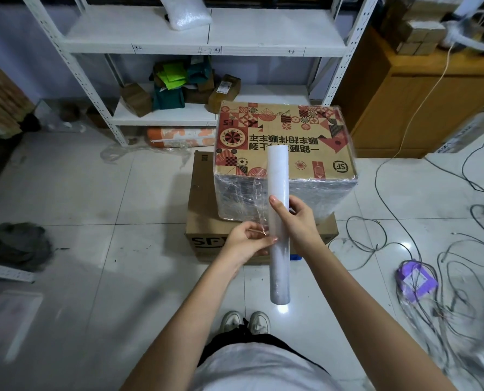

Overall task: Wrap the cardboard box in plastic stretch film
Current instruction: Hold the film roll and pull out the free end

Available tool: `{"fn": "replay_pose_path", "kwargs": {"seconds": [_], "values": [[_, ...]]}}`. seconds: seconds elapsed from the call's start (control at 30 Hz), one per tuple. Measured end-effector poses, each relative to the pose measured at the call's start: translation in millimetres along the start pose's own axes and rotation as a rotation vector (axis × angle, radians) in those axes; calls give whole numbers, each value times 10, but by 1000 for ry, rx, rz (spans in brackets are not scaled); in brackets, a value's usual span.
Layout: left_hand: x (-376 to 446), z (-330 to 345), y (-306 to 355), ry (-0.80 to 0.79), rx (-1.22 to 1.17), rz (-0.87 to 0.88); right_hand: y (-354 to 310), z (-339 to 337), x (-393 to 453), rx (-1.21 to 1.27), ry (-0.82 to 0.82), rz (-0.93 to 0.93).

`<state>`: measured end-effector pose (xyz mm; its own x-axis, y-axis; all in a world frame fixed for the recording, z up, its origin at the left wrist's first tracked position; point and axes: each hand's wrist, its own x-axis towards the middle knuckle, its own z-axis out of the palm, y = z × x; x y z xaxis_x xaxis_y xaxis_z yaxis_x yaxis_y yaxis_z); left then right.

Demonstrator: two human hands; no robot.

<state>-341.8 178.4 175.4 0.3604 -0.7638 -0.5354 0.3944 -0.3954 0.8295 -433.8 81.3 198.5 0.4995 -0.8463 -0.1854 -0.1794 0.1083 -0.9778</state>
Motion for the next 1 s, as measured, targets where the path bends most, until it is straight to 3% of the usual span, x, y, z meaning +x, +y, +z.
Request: {"fn": "replay_pose_path", "kwargs": {"seconds": [0.2, 0.33, 0.53, 1.0], "values": [[-42, -48, 38, 17, -48, 18, -55, -42, 44, -27, 16, -9], [-52, 34, 73, -21, 48, 18, -70, -25, 75, -55, 58, -28], [-22, 130, 49, 80, 76, 73, -49, 23, 138, -102, 153, -28], [92, -86, 273, 30, 92, 39, -77, -104, 228, 16, 119, 76]]}}
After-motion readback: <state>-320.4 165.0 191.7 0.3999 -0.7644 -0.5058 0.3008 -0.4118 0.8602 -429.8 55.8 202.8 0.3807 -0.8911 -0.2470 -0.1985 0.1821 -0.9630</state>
